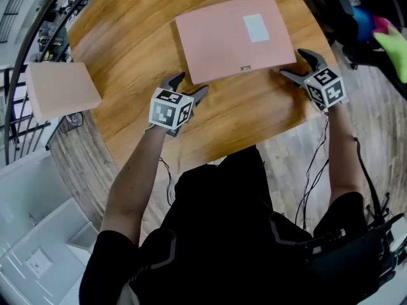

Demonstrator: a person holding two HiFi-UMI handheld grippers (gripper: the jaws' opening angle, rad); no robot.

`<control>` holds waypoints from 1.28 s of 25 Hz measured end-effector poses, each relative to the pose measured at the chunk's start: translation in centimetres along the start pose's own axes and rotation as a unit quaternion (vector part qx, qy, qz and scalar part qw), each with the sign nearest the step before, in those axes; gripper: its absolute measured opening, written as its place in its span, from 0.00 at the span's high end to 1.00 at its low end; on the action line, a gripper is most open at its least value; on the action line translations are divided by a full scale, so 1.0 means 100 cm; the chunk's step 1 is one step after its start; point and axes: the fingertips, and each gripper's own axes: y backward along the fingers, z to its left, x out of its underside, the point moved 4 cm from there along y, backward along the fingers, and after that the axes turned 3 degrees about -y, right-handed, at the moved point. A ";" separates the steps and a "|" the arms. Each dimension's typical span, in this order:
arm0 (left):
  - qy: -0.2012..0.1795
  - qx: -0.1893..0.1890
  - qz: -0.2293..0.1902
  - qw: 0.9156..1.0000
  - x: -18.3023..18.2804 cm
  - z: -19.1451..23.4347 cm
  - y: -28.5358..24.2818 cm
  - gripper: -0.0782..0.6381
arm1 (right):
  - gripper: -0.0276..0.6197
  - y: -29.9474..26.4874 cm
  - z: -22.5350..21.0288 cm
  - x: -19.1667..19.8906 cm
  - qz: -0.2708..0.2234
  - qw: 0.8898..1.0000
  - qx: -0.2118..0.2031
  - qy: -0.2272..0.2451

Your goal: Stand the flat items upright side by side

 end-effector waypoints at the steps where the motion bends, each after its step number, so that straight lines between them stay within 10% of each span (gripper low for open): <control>1: -0.020 -0.010 0.011 1.000 0.002 0.000 -0.004 0.40 | 0.33 -0.003 0.000 0.001 0.004 1.000 -0.003 0.005; 10: -0.127 -0.049 0.056 0.989 -0.004 -0.003 -0.021 0.40 | 0.38 -0.017 0.005 -0.004 0.031 0.997 -0.008 0.074; 19: -0.043 -0.034 0.050 0.997 0.002 -0.001 -0.020 0.41 | 0.43 -0.015 0.016 -0.013 0.053 0.995 0.001 0.084; 32: 0.043 -0.003 0.055 0.998 0.031 0.001 -0.004 0.41 | 0.43 0.021 0.069 -0.111 0.081 0.963 0.066 0.249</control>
